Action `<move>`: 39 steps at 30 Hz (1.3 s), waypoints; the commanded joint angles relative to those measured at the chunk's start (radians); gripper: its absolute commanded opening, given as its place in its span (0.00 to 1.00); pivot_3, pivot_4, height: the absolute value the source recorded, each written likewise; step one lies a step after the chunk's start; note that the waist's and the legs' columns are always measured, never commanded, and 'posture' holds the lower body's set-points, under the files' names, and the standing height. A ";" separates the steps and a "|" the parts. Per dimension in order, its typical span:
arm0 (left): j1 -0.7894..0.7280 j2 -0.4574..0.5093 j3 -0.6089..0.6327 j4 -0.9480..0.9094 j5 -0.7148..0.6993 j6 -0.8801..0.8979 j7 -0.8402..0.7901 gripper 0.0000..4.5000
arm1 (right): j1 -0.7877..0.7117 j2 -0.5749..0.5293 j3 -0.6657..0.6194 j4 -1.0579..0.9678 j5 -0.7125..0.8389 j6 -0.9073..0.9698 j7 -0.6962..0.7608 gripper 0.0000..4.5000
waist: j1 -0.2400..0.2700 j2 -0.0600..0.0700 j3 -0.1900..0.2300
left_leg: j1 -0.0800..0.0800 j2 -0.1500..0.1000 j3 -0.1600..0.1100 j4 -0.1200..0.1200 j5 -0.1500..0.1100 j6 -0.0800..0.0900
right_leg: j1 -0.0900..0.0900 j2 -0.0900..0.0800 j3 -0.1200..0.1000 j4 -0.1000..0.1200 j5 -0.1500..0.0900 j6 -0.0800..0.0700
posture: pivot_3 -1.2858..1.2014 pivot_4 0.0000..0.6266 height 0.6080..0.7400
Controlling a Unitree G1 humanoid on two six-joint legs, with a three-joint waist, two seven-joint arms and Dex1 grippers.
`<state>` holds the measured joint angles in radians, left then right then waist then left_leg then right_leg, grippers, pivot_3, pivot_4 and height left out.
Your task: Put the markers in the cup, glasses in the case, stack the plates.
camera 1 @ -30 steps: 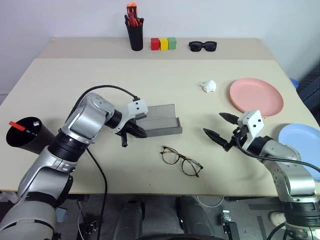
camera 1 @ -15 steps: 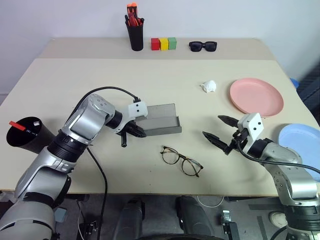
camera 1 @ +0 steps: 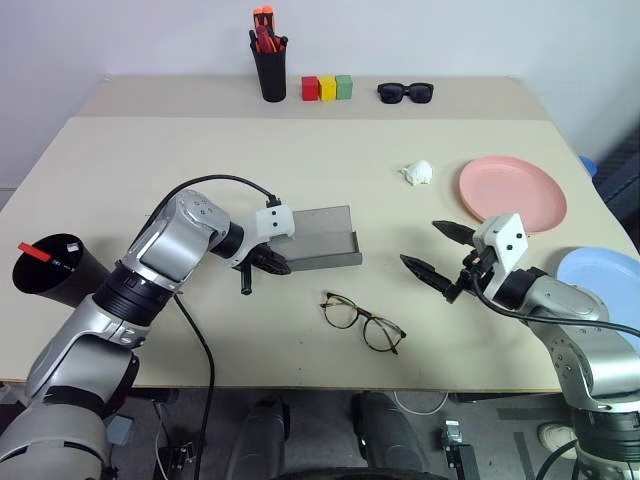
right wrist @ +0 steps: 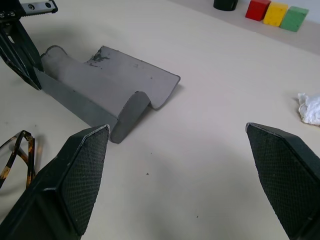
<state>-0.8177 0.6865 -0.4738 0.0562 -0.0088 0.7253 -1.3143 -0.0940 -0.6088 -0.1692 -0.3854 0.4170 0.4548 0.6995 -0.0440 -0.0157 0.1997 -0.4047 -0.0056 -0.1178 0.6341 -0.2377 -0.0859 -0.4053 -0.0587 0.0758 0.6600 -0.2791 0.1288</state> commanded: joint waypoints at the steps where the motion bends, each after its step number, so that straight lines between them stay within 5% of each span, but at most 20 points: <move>1: 0.014 0.015 0.001 -0.033 0.001 -0.027 -0.002 0.02 | -0.008 -0.012 -0.021 -0.035 0.018 -0.003 0.000 1.00 | 0.000 0.000 0.000 | 0.000 0.000 0.000 0.000 0.000 0.000 | 0.000 0.000 0.000 0.000 0.000 0.000 | 0.52 0.24 1.00; 4: 0.022 0.024 -0.001 -0.040 0.004 -0.054 -0.004 0.21 | -0.004 -0.010 -0.022 -0.024 0.016 -0.015 0.005 1.00 | 0.000 0.000 0.000 | 0.000 0.000 0.000 0.000 0.000 0.000 | 0.000 0.000 0.000 0.000 0.000 0.000 | 0.52 0.24 1.00; 9: 0.015 0.014 0.007 -0.019 0.010 -0.070 0.014 0.77 | 0.011 -0.009 -0.027 0.008 0.007 -0.049 0.024 1.00 | 0.000 0.000 0.000 | 0.000 0.000 0.000 0.001 0.000 0.000 | 0.000 0.000 0.000 0.001 0.000 0.000 | 0.52 0.24 1.00; 26: 0.020 0.007 0.184 -0.170 -0.099 -0.145 0.076 0.77 | 0.144 -0.120 -0.071 -0.100 0.126 0.023 0.147 1.00 | 0.000 0.000 0.000 | 0.000 0.000 0.000 0.002 0.000 0.000 | 0.001 0.000 0.000 0.001 0.000 0.000 | 0.52 0.24 1.00; 34: 0.182 0.017 0.282 -0.346 -0.277 -0.170 0.034 0.77 | 0.138 -0.214 -0.044 -0.121 0.254 0.167 0.244 1.00 | 0.001 0.000 0.000 | 0.001 0.000 0.000 0.003 0.000 0.000 | 0.001 0.000 0.001 0.002 0.000 0.000 | 0.52 0.24 1.00; 39: 0.343 0.049 0.263 -0.365 -0.258 -0.373 0.003 0.77 | 0.059 -0.231 0.115 -0.044 0.210 0.162 0.358 1.00 | 0.000 0.000 0.000 | 0.003 0.000 0.001 0.004 0.000 0.000 | 0.003 0.000 0.001 0.002 0.000 0.000 | 0.52 0.24 1.00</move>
<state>-0.4949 0.7460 -0.2132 -0.2958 -0.2856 0.4461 -1.3292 -0.0127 -0.8273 -0.0877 -0.4388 0.6342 0.6264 1.0192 -0.0444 -0.0154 0.1993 -0.3995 -0.0051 -0.1162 0.6375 -0.2379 -0.0856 -0.4001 -0.0585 0.0775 0.6611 -0.2793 0.1284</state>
